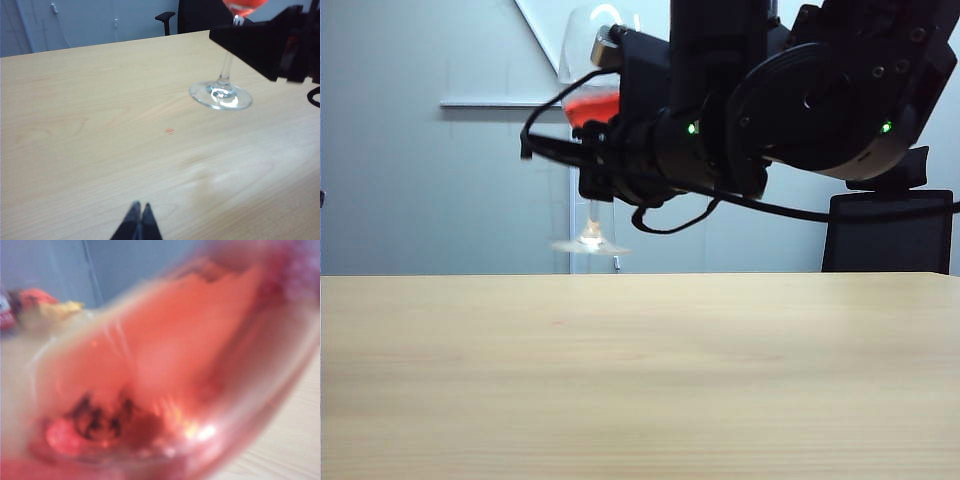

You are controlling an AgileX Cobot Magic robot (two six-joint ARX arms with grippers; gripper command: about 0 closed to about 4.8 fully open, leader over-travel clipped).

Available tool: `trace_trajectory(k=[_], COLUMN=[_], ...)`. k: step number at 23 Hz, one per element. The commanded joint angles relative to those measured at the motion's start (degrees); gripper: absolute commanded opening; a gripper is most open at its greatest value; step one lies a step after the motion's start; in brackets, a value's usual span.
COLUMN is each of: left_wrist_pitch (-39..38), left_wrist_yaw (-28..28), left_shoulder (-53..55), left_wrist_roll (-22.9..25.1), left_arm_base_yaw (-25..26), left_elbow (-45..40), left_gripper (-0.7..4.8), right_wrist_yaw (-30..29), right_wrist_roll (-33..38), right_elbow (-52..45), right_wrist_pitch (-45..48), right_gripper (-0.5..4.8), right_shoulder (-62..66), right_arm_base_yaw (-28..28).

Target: Gently pick up the goblet, rotate it counterclockwise for two full turns (viewing from above), and then place it back on the table.

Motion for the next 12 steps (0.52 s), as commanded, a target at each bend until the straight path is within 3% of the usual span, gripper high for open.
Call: trace_trajectory(k=[1, 12], left_wrist_pitch=[0.5, 0.5], left_wrist_yaw=[0.2, 0.2], left_shoulder=[0.0, 0.0], left_wrist_roll=[0.0, 0.0], left_arm_base_yaw=[0.0, 0.0], left_elbow=[0.2, 0.2], left_gripper=[-0.05, -0.05], right_wrist_yaw=[-1.9, -4.7], right_wrist_roll=[6.8, 16.5], right_elbow=[0.4, 0.5], right_wrist_pitch=[4.7, -8.6], right_gripper=[-0.06, -0.06], right_shoulder=[-0.9, -2.7], right_arm_base_yaw=[0.2, -4.9])
